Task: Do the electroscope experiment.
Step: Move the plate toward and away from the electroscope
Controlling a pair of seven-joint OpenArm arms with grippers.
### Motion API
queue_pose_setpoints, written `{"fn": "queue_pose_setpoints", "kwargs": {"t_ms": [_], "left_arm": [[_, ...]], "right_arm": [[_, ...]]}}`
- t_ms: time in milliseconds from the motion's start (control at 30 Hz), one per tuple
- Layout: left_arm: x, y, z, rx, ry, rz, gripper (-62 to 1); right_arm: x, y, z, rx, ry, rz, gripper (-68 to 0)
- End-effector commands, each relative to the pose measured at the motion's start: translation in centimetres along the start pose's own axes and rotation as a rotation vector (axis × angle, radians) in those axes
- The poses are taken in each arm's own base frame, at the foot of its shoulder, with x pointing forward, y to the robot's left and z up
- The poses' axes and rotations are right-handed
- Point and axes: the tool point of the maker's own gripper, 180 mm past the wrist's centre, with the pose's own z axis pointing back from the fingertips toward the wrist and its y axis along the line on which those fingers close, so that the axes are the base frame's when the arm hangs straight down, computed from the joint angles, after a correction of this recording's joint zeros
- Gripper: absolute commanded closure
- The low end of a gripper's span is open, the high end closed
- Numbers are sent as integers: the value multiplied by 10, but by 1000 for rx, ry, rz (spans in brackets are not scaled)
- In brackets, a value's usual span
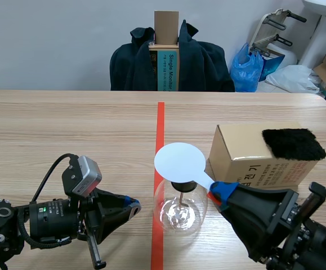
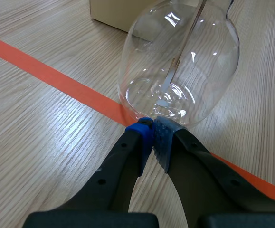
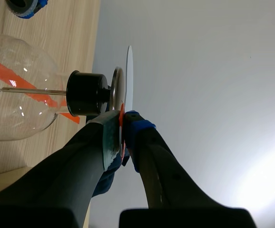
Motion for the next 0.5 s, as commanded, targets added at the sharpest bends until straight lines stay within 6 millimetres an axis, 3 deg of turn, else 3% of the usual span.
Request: {"fn": "queue_pose_setpoints", "kwargs": {"t_ms": [0,467], "left_arm": [[14,1,-3,0,-49,-5,-21],[14,1,-3,0,-49,-5,-21]], "right_arm": [[-5,-7,0,-20,6,26,-9],[-13,-7,0,-21,51,25,-9]]}}
